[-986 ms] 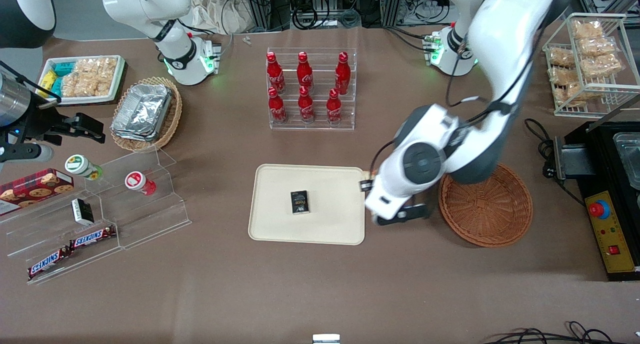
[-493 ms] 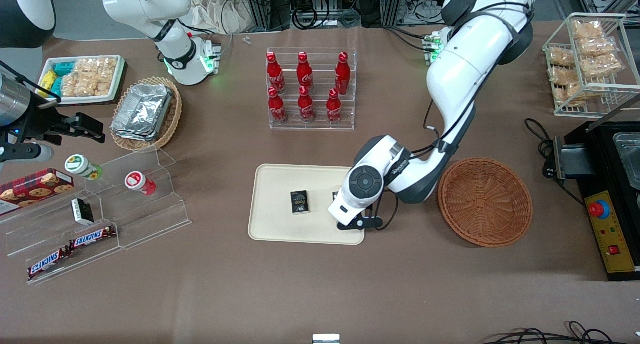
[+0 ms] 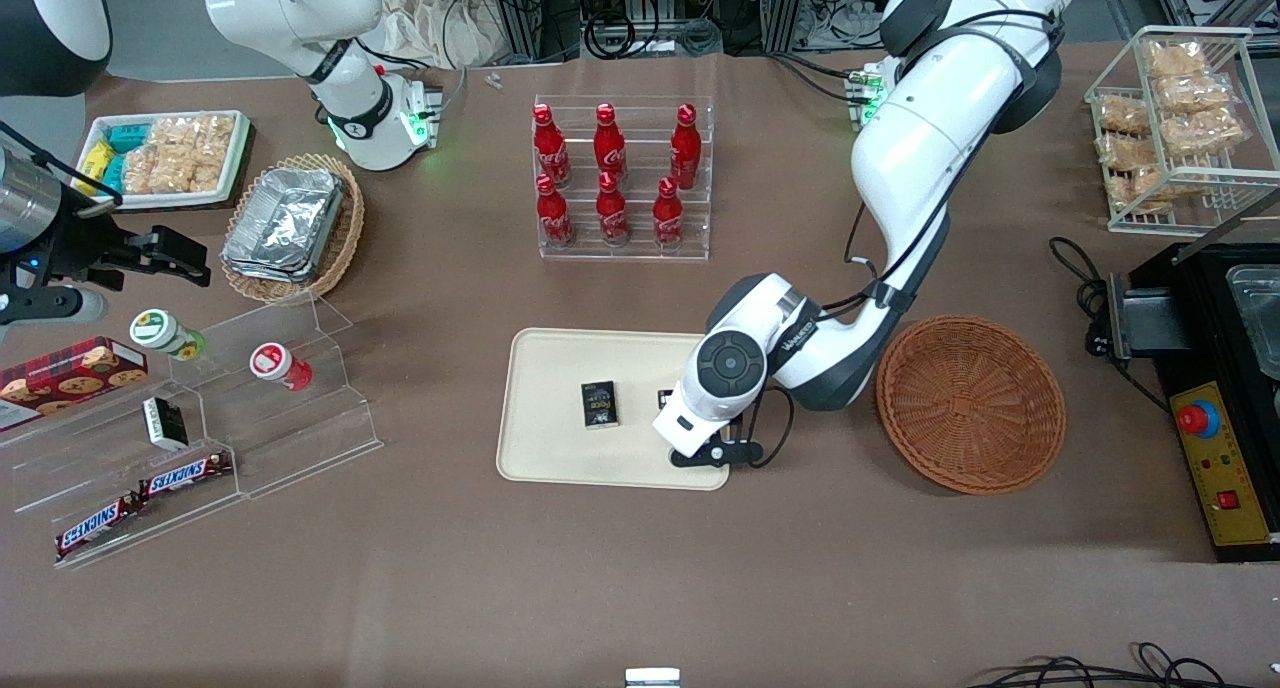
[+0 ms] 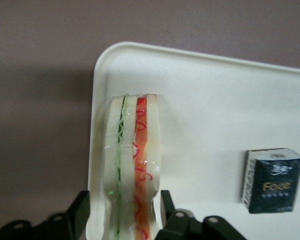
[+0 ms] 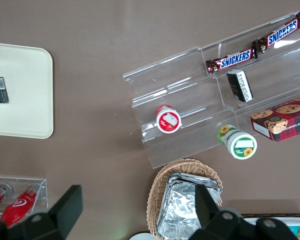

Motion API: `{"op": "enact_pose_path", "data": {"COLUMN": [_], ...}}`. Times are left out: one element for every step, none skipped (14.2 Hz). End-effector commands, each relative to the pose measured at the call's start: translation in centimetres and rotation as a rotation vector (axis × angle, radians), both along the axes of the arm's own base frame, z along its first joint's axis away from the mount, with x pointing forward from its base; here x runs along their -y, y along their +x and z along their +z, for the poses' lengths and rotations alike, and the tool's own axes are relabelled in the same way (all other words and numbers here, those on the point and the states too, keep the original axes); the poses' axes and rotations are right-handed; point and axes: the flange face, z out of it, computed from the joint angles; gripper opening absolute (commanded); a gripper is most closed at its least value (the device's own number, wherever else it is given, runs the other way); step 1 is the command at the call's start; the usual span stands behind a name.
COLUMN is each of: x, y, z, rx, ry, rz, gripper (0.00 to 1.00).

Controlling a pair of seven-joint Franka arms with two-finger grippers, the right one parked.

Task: Place sandwich from basket to tray

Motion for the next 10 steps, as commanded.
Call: {"op": "enact_pose_path", "data": {"x": [-4.3, -9.5, -13.3, -16.5, -19.7, -23.5, -26.9, -30.9, -34.3, -36.2], "y": [1.6, 2.6, 2.6, 2.4, 1.7, 1.6, 1.2, 1.2, 1.1, 0.5], "z": [8.0, 12.6, 17.0, 20.7, 22.5, 24.0, 24.7, 24.9, 24.8, 24.3], "rx": [0.022, -0.065, -0.145, -0.123, -0.119, -0.101, -0.088, -0.077, -0.074, -0.079], "ry": [0.039, 0.002, -0.072, -0.070, -0.049, -0.038, -0.019, -0.008, 0.008, 0.023], "rz": [0.104, 0.187, 0.233, 0.200, 0.150, 0.110, 0.049, 0.004, -0.030, -0.065], "gripper": [1.00, 1.00, 1.00, 0.99, 0.99, 0.99, 0.99, 0.99, 0.99, 0.99]}}
